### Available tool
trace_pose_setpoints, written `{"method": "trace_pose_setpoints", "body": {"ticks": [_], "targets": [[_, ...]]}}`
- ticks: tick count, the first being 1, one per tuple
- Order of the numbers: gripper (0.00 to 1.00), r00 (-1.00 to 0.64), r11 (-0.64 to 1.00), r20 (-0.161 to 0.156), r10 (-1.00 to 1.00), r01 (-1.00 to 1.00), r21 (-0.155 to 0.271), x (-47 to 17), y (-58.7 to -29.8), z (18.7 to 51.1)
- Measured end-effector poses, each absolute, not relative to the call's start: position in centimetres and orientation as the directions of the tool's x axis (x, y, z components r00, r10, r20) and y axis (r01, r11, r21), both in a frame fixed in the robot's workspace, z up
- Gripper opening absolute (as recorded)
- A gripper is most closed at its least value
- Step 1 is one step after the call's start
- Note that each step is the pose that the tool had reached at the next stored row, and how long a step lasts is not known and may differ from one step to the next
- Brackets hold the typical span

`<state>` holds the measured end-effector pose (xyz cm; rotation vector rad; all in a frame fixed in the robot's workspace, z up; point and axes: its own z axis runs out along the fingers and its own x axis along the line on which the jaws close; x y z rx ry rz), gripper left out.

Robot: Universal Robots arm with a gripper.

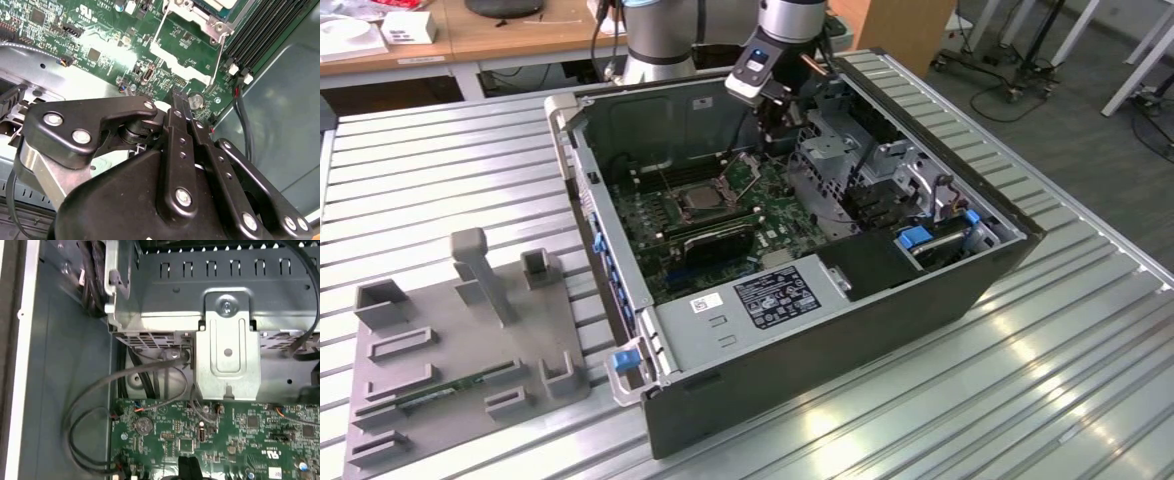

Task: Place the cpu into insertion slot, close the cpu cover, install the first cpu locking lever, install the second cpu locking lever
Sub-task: 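Close the cpu cover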

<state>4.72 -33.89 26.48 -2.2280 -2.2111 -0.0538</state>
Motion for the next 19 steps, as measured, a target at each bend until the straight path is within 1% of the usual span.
{"method": "trace_pose_setpoints", "body": {"ticks": [10,19], "targets": [[0.11,0.007,-0.008,0.026,1.000,1.000,0.023,4.9,-33.9,26.4],[0.11,0.007,-0.008,0.026,1.000,1.000,0.023,4.9,-33.9,25.3]]}}
